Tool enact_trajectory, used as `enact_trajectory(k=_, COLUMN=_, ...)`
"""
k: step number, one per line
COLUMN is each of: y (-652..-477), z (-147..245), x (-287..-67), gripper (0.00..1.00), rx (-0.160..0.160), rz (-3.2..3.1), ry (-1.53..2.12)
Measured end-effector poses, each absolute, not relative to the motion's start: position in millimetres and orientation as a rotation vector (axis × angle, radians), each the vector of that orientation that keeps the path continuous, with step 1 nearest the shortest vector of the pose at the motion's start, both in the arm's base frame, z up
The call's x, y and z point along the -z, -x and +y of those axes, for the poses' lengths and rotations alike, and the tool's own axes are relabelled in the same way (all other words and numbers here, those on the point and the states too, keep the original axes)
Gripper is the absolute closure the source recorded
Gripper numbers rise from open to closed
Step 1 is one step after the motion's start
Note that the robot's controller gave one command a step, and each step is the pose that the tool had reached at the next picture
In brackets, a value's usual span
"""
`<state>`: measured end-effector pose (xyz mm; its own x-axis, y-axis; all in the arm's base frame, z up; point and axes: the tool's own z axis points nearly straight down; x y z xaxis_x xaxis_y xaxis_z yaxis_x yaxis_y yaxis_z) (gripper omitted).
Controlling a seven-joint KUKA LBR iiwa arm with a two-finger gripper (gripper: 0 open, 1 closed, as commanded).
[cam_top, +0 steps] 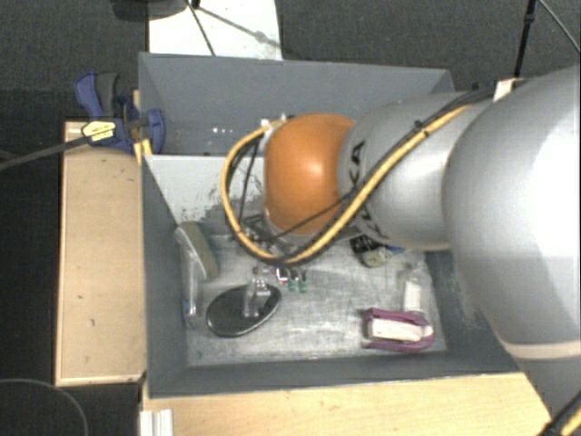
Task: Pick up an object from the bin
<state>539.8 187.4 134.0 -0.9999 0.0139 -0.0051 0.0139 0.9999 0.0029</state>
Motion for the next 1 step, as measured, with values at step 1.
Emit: enact_trajectory(k=1, y=-520.5, z=166.7, x=-89.1, gripper=0.00, rx=-0.017, rz=3.131, ry=-0.156)
